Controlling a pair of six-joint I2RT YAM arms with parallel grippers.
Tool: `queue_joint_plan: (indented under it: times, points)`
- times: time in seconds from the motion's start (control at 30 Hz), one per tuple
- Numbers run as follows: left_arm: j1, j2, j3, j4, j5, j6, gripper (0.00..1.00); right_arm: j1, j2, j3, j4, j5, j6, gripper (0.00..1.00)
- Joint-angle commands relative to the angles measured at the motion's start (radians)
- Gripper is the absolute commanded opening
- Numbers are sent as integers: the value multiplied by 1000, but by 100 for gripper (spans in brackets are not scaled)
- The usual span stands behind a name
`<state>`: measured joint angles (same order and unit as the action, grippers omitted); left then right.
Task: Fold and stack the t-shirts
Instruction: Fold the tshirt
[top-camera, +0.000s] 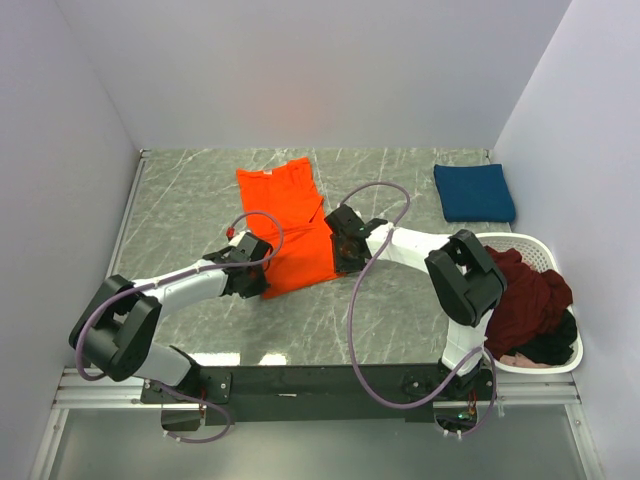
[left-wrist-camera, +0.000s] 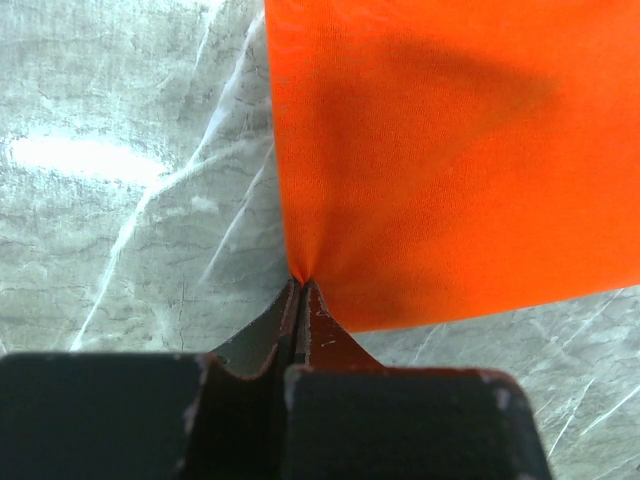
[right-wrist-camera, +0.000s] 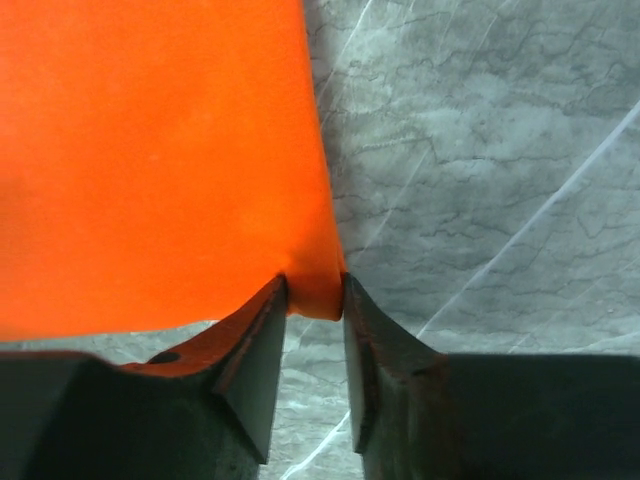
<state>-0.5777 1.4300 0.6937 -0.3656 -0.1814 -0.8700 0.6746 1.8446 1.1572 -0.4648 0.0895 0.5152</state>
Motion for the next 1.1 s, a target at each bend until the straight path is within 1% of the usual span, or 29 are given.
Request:
queue_joint_plan:
  times: [0.0, 0.03, 0.17, 0.23, 0.33, 0.43, 0.47, 0.57, 0.63, 0.67, 0.7, 0.73, 0.77, 0.8, 0.83, 0.87, 0.9, 0.97, 1.07]
  points:
    - [-5, 21, -42, -122, 3, 2, 1, 10, 54, -70, -109, 27, 6, 34]
    - [-5, 24, -40, -124, 3, 2, 1, 8, 56, -71, -110, 29, 5, 29]
    - [-5, 33, -48, -118, 11, 5, 1, 8, 54, -71, -113, 29, 2, 18]
    - [-5, 36, -62, -110, 17, 5, 1, 11, 50, -77, -118, 30, 3, 8]
    - [-8, 37, -72, -116, 40, 0, 1, 17, 30, -102, -123, 33, 5, 0]
    - [-33, 1, -66, -176, 77, -12, 1, 28, -17, -154, -130, -2, -4, 0]
    - [-60, -12, -63, -229, 89, -21, 1, 43, -37, -189, -136, -23, -7, 0]
    - [-112, -88, -48, -311, 144, -58, 1, 95, -117, -244, -185, -48, -3, 0]
    - [-190, -159, -46, -384, 172, -93, 1, 126, -200, -309, -221, -65, 23, 0]
    - [-221, -183, -48, -406, 172, -140, 1, 144, -231, -329, -231, -69, 34, 0]
    - [-288, -206, -48, -430, 172, -168, 1, 178, -296, -367, -244, -71, 51, 0]
    - [-327, -247, -43, -490, 171, -200, 1, 200, -332, -382, -274, -71, 84, 0]
    - [-365, -269, -43, -515, 172, -266, 1, 215, -364, -395, -288, -74, 100, 0]
    - [-440, -284, -43, -542, 172, -299, 1, 248, -424, -412, -308, -80, 114, 0]
    - [-471, -316, -51, -583, 172, -331, 1, 264, -451, -418, -346, -86, 140, 0]
    - [-500, -331, -56, -602, 196, -389, 1, 275, -476, -424, -366, -86, 149, 0]
    - [-551, -347, -62, -614, 204, -414, 1, 284, -516, -433, -386, -91, 155, 0]
    - [-591, -394, -72, -644, 232, -472, 1, 299, -574, -436, -446, -120, 163, 0]
    - [-591, -448, -66, -668, 246, -491, 1, 295, -625, -415, -505, -114, 157, 0]
